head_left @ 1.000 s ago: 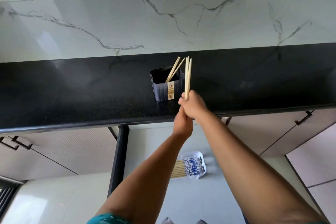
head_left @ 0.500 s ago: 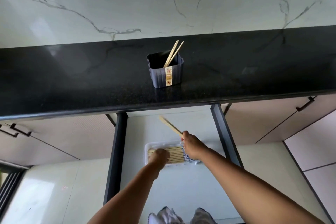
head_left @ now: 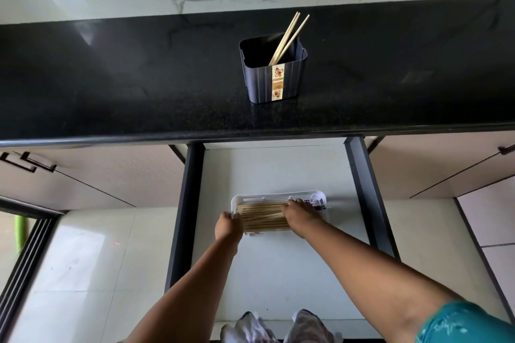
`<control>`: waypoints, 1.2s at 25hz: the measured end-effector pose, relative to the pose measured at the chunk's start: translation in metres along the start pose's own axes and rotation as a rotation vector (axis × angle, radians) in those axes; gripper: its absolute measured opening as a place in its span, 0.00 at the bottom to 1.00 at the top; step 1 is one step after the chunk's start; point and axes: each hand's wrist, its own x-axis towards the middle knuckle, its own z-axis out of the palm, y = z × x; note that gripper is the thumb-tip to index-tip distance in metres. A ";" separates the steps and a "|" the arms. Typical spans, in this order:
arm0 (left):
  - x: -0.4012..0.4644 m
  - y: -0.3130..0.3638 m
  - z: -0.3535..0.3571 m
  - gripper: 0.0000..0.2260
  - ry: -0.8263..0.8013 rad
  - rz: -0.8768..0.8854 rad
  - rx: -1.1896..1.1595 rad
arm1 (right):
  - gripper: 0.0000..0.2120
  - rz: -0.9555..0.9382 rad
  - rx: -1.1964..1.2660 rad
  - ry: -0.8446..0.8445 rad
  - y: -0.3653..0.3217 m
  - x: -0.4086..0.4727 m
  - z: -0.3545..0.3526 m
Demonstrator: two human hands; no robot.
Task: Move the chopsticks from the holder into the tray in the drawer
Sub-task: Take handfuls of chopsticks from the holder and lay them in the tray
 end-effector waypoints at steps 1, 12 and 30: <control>0.002 -0.001 0.000 0.07 0.002 -0.004 -0.006 | 0.17 -0.005 0.004 0.022 0.000 0.000 0.000; 0.004 -0.009 -0.002 0.10 0.000 0.060 0.063 | 0.16 0.073 0.172 0.140 0.024 -0.013 0.008; -0.008 -0.018 0.006 0.18 -0.141 0.917 0.966 | 0.29 0.027 0.112 0.112 0.027 -0.022 0.033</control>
